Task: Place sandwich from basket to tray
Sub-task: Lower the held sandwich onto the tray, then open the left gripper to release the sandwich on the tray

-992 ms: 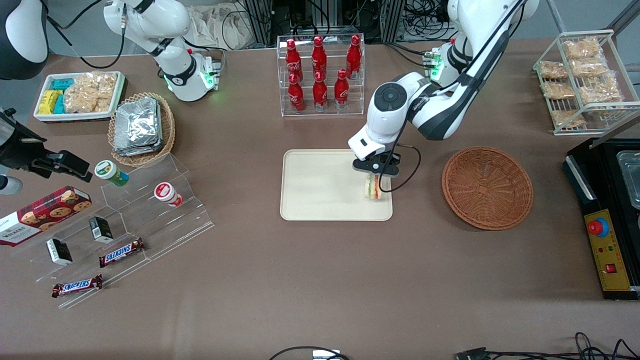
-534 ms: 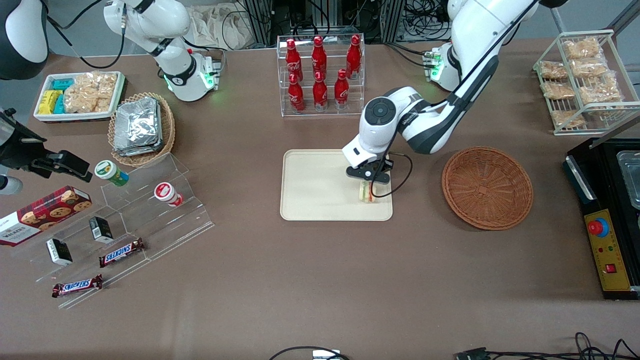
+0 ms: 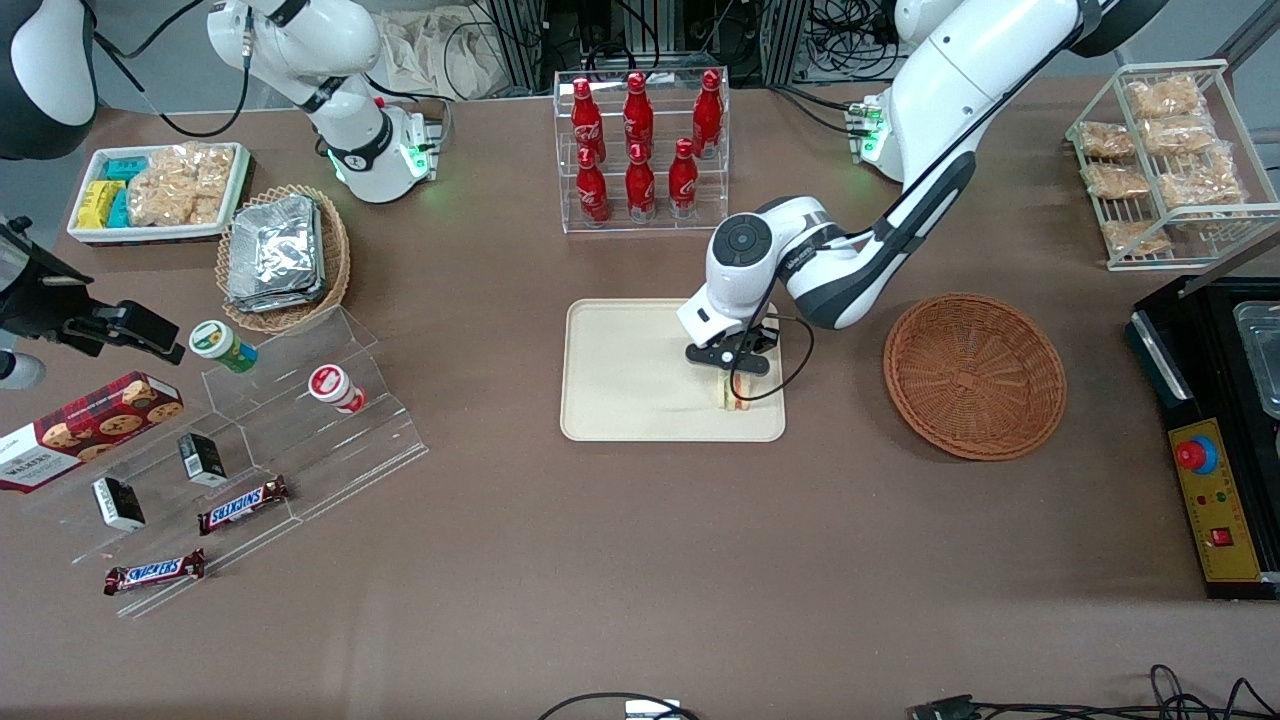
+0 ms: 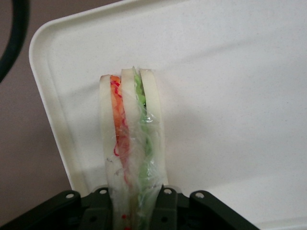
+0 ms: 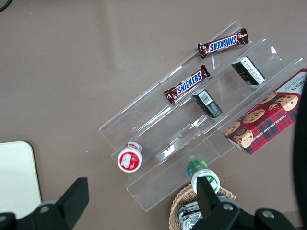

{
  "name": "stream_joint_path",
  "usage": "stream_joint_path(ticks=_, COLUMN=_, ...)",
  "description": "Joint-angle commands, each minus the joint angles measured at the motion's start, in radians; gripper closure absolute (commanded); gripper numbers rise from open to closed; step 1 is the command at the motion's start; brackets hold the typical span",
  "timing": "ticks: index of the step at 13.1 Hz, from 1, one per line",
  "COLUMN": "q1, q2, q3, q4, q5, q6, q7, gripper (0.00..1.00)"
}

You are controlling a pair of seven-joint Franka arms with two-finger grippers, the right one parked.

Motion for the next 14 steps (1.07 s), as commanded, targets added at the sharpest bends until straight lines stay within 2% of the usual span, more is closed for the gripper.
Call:
stream_joint_path(ticks=1, q1=-0.008, q2=0.000, q3=0.003, q4=0.021, q5=0.021, q6=-0.013, q7=-0.044, gripper=0.00)
stream_joint_path(ticks=4, q1=0.001, q2=-0.021, q3=0.002, q4=0.074, q5=0.004, q6=-0.069, q7=-0.053, gripper=0.00)
stream_joint_path(ticks=7, q1=0.001, q2=-0.021, q3=0.002, q4=0.226, q5=-0.023, q6=-0.247, q7=-0.105, gripper=0.00)
stream_joint_path(ticks=10, q1=0.006, q2=-0.023, q3=0.006, q4=0.384, q5=-0.092, q6=-0.380, q7=-0.099, gripper=0.00)
stream_joint_path(ticks=14, q1=0.117, q2=-0.082, q3=0.000, q4=0.473, q5=-0.098, q6=-0.465, q7=-0.095, gripper=0.00)
